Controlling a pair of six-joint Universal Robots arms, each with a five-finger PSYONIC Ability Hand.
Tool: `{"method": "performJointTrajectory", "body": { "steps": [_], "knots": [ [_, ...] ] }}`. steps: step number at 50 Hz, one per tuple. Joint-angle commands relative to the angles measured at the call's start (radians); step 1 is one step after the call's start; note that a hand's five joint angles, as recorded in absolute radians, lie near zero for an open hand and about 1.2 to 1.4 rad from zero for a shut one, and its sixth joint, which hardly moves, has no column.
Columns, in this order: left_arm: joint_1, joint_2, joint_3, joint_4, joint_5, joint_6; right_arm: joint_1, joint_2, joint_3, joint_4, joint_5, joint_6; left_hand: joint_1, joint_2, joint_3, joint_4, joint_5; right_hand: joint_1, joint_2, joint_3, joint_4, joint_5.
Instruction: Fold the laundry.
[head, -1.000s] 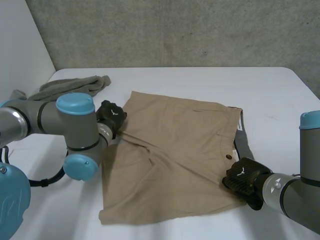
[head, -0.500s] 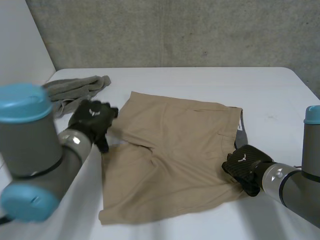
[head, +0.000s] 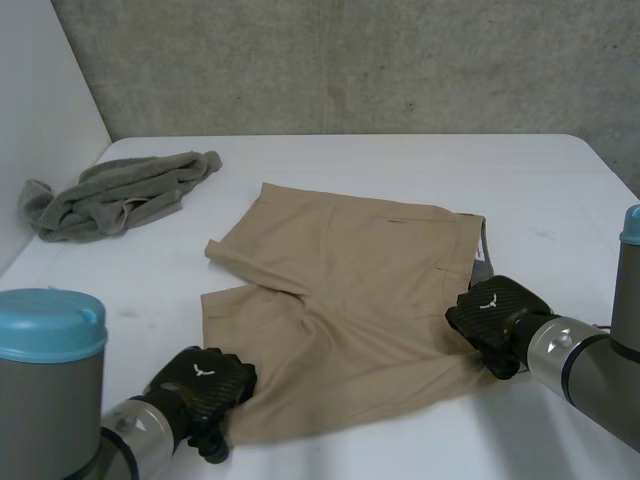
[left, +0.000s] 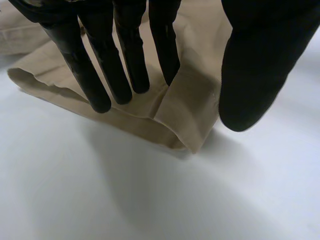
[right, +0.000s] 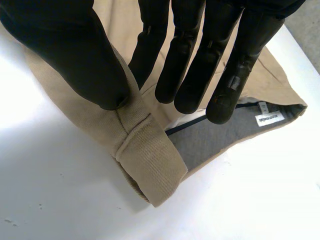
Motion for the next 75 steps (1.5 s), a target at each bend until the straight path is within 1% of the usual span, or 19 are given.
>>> {"method": "performJointTrajectory", "body": {
  "steps": [1,3,9,15,16,19,25,30,38,39,42,43,45,47,54,60,69,73,75],
  "knots": [
    [-0.022,-0.059,0.012,0.084,-0.059,0.002,-0.001,-0.032,0.011,0.004,0.001,0.005,0.629,0.641,0.647,0.642,0.644,0.408,0.214,0.212,0.204,0.231],
    [-0.038,-0.049,0.012,0.096,-0.096,0.002,-0.001,-0.041,0.015,0.007,0.001,0.005,0.738,0.75,0.756,0.751,0.753,0.408,0.214,0.212,0.204,0.231],
    [-0.105,0.056,-0.002,0.069,-0.133,0.028,-0.001,-0.136,0.058,0.094,-0.001,-0.039,0.738,0.751,0.756,0.752,0.753,0.408,0.214,0.212,0.204,0.231],
    [-0.157,0.136,-0.048,-0.19,-0.128,0.182,-0.068,-0.216,0.103,0.324,-0.002,-0.246,0.738,0.751,0.756,0.752,0.753,0.408,0.214,0.212,0.204,0.231],
    [-0.165,0.138,-0.048,-0.216,-0.128,0.196,-0.103,-0.236,0.116,0.376,-0.005,-0.312,0.738,0.751,0.756,0.752,0.753,0.408,0.214,0.212,0.204,0.231],
    [-0.182,0.147,-0.022,-0.22,-0.131,0.206,-0.137,-0.248,0.115,0.394,-0.022,-0.351,0.738,0.751,0.756,0.752,0.753,0.408,0.214,0.212,0.204,0.231],
    [-0.17,0.13,0.112,-0.047,-0.136,0.206,-0.149,-0.224,0.064,0.26,-0.078,-0.218,0.738,0.751,0.756,0.752,0.753,0.408,0.214,0.212,0.204,0.231],
    [-0.122,-0.008,0.285,0.12,-0.145,0.217,-0.128,-0.116,-0.021,0.153,-0.068,-0.121,0.738,0.751,0.756,0.752,0.753,0.408,0.214,0.212,0.204,0.231],
    [-0.082,-0.282,0.569,0.156,-0.16,0.209,-0.037,-0.004,-0.192,0.087,-0.007,0.034,0.738,0.751,0.756,0.752,0.753,0.408,0.214,0.212,0.204,0.231],
    [-0.081,-0.298,0.584,0.15,-0.167,0.209,-0.037,-0.003,-0.204,0.088,-0.007,0.074,0.738,0.751,0.756,0.752,0.753,0.135,-0.058,-0.06,-0.068,-0.042],
    [-0.09,-0.335,0.601,0.132,-0.196,0.213,-0.037,-0.003,-0.213,0.088,-0.009,0.131,0.738,0.751,0.756,0.752,0.753,-0.131,-0.324,-0.326,-0.334,-0.308],
    [-0.09,-0.336,0.601,0.13,-0.199,0.211,-0.039,-0.009,-0.216,0.091,-0.003,0.155,0.738,0.751,0.756,0.752,0.753,-0.396,-0.589,-0.591,-0.6,-0.573],
    [-0.093,-0.338,0.597,0.129,-0.2,0.208,-0.04,-0.026,-0.219,0.101,-0.001,0.172,0.738,0.751,0.756,0.752,0.753,-0.565,-0.759,-0.761,-0.769,-0.743],
    [-0.09,-0.338,0.592,0.129,-0.199,0.205,-0.045,-0.082,-0.218,0.14,-0.006,0.181,0.738,0.751,0.756,0.752,0.753,-0.607,-0.8,-0.802,-0.81,-0.784],
    [-0.091,-0.338,0.586,0.127,-0.199,0.208,-0.083,-0.139,-0.227,0.355,-0.073,0.159,0.738,0.751,0.756,0.752,0.753,-0.604,-0.798,-0.8,-0.808,-0.781],
    [-0.082,-0.341,0.586,0.127,-0.199,0.208,-0.14,-0.17,-0.189,0.499,-0.197,0.086,0.738,0.751,0.756,0.752,0.753,-0.593,-0.786,-0.788,-0.796,-0.77],
    [-0.081,-0.345,0.586,0.127,-0.199,0.208,-0.2,-0.211,-0.059,0.467,-0.243,0.057,0.738,0.751,0.756,0.752,0.753,-0.581,-0.774,-0.776,-0.784,-0.758],
    [-0.081,-0.345,0.584,0.127,-0.197,0.206,-0.202,-0.208,0.018,0.374,-0.234,0.042,0.738,0.751,0.756,0.752,0.753,-0.525,-0.718,-0.721,-0.729,-0.702],
    [-0.081,-0.347,0.586,0.127,-0.199,0.206,-0.197,-0.195,0.053,0.309,-0.23,0.043,0.738,0.751,0.756,0.752,0.753,-0.408,-0.601,-0.603,-0.612,-0.585]
  ]
}}
